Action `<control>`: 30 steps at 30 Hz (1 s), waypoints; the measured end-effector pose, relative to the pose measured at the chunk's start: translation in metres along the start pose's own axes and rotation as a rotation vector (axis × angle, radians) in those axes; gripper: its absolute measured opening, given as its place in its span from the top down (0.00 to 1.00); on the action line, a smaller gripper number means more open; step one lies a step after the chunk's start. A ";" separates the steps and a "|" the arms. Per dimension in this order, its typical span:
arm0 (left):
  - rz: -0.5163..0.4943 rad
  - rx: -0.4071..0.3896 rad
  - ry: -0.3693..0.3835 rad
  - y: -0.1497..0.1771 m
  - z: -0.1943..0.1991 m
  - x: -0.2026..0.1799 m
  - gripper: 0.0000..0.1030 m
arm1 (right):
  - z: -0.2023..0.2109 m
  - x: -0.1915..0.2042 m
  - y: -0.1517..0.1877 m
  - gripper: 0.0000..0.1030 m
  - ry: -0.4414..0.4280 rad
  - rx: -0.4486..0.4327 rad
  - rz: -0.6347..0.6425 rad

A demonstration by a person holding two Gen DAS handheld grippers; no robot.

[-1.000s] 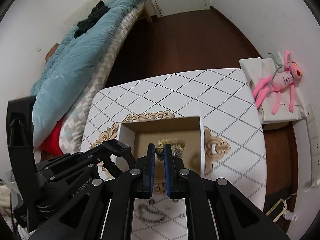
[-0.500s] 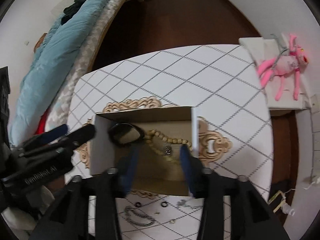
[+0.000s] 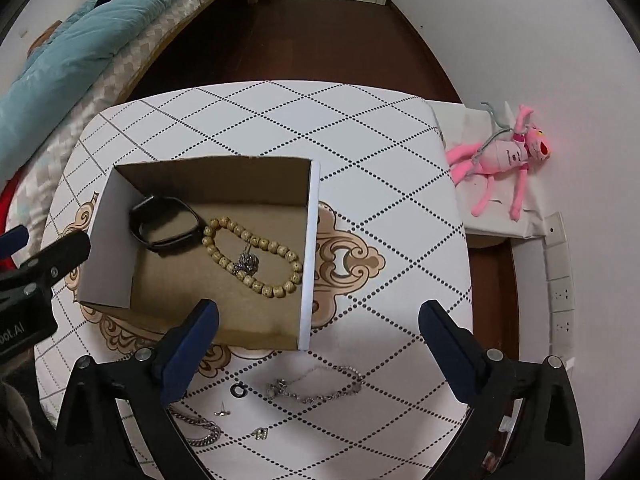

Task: Organize jewelry
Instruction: 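Lift both tools up out of the box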

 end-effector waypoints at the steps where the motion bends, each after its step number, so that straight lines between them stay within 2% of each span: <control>1: 0.003 -0.004 0.002 0.001 0.002 0.000 0.00 | 0.001 0.001 0.001 0.02 -0.002 -0.001 -0.001; 10: -0.001 -0.054 -0.016 0.007 0.030 -0.004 0.00 | 0.027 -0.006 0.007 0.02 -0.017 -0.048 -0.041; 25: -0.038 -0.146 0.010 0.030 0.101 -0.019 0.00 | 0.117 -0.031 0.029 0.02 -0.010 -0.207 -0.103; 30: -0.035 -0.156 0.009 0.040 0.115 -0.018 0.00 | 0.140 -0.033 0.041 0.02 -0.037 -0.242 -0.125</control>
Point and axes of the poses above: each gripper's, at about its wrist camera, not at the fingertips, and z roughly against the way its jaws point, x to its left, y to its underside, the point moved 9 cm from there along -z, roughly the way its jaws point, and after that the axes turned 12 degrees about y, right-handed, at the moved point
